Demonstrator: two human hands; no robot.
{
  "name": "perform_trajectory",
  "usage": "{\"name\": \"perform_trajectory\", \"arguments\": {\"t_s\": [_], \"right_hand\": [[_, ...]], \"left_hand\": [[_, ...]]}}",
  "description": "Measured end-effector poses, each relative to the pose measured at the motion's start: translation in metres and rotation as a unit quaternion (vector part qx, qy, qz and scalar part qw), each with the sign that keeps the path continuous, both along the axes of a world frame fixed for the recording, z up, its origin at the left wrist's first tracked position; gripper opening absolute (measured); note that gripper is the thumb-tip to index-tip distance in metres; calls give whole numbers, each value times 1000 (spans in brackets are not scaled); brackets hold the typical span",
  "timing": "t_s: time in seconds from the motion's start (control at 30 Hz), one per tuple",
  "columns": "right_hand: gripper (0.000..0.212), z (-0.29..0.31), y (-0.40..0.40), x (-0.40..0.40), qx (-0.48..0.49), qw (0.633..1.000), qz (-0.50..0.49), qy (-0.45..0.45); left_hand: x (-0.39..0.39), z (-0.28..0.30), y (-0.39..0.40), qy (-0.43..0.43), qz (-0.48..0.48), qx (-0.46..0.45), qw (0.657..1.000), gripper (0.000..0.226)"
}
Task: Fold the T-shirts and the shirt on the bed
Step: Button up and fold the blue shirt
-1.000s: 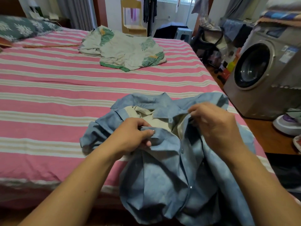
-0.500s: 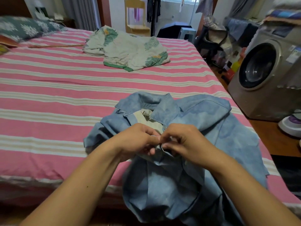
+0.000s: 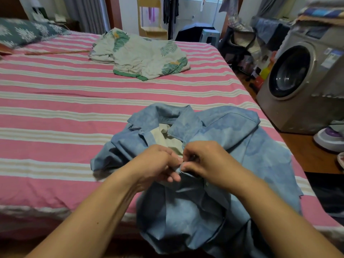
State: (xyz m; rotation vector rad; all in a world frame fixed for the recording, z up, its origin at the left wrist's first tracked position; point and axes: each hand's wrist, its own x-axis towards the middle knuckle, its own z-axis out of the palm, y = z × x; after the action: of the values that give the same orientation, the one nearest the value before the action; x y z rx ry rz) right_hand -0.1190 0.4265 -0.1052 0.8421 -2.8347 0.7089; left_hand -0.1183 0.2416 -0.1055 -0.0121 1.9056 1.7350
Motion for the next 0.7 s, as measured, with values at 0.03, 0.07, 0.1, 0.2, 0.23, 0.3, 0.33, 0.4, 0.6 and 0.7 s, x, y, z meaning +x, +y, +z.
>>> {"name": "perform_trajectory", "arguments": {"t_s": [0.03,0.07,0.1,0.2,0.23,0.3,0.33,0.4,0.6,0.7], "right_hand": [[15,-3,-2,-1,-12,999,-9,34],[12,-6,-1,-2,-40,997,-18,64],[12,-9,3,-5,-78,992,-38,95],[32,-13,30,-13,-171,951,-203,157],[38,-14,43,-16,-185,931,-279,144],[41,-19,65,-19,-154,912,-370,85],[39,-23,69,-20,-116,921,-369,50],[35,-33,67,-20,-25,948,-316,-16],[99,-42,40,-21,-244,932,-215,-162],[90,-40,26,-25,-400,879,-172,-196]], "left_hand": [[-1,-1,-1,15,2,-4,1000,19],[-2,-2,-2,37,-3,-25,999,20],[-3,-5,-2,67,-11,-66,995,21],[-6,-16,-4,165,8,-242,956,29],[-7,-16,-5,167,31,-254,952,32],[-9,-14,-5,115,97,-163,975,34],[-10,-12,-5,73,121,-95,985,33],[-10,-11,-7,15,118,9,993,34],[-9,-10,-1,-37,88,175,980,24],[-11,-8,6,-47,115,191,974,15]]}}
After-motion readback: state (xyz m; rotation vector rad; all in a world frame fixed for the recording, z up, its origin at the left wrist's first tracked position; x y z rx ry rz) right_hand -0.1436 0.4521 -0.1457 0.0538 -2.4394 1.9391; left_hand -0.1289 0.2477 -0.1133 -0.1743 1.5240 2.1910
